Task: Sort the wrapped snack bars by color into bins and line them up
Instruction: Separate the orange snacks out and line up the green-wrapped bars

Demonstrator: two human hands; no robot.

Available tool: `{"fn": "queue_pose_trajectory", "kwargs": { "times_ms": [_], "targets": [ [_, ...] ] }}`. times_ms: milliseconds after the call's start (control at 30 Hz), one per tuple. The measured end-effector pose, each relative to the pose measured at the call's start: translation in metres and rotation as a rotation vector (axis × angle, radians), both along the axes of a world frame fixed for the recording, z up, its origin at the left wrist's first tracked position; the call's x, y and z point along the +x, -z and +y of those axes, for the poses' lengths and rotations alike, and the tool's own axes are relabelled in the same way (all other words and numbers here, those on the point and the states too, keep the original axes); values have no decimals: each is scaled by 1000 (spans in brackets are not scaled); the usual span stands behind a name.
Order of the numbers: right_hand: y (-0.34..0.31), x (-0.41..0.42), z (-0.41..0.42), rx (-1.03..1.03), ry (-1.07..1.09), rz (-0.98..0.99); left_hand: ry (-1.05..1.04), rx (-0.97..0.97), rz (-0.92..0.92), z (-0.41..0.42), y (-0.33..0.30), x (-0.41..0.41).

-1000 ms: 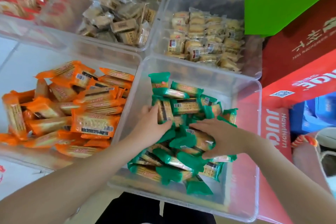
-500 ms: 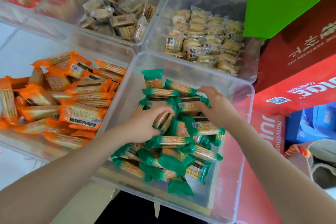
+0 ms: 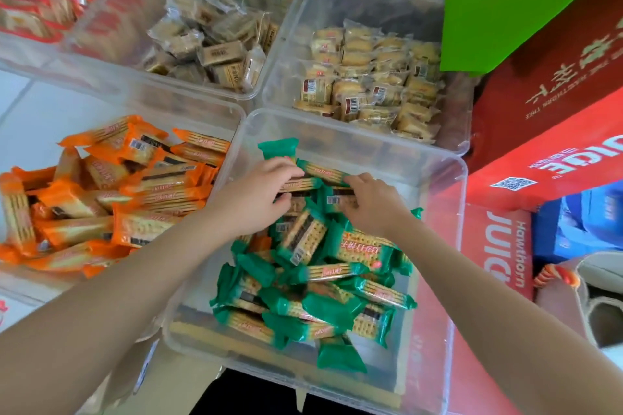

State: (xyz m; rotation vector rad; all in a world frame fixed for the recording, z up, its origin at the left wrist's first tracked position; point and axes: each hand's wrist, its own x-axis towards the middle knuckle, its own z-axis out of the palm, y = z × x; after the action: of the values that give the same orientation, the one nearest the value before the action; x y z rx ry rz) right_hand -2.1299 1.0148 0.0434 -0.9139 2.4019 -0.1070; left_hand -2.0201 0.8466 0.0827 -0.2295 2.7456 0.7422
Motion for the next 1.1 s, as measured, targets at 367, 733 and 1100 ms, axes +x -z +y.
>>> {"fn": "queue_pose_trajectory", "kwargs": {
  "times_ms": [367,733,1100],
  "targets": [
    [-19,1,36,-273,406,-47,463,-341,30,27,38,-72],
    [-20,3,45,130,118,-157,571,-395,-54,28,42,-74],
    [-37,3,50,-9,174,-36,504,-41,-148,13,27,-74]
  ]
}}
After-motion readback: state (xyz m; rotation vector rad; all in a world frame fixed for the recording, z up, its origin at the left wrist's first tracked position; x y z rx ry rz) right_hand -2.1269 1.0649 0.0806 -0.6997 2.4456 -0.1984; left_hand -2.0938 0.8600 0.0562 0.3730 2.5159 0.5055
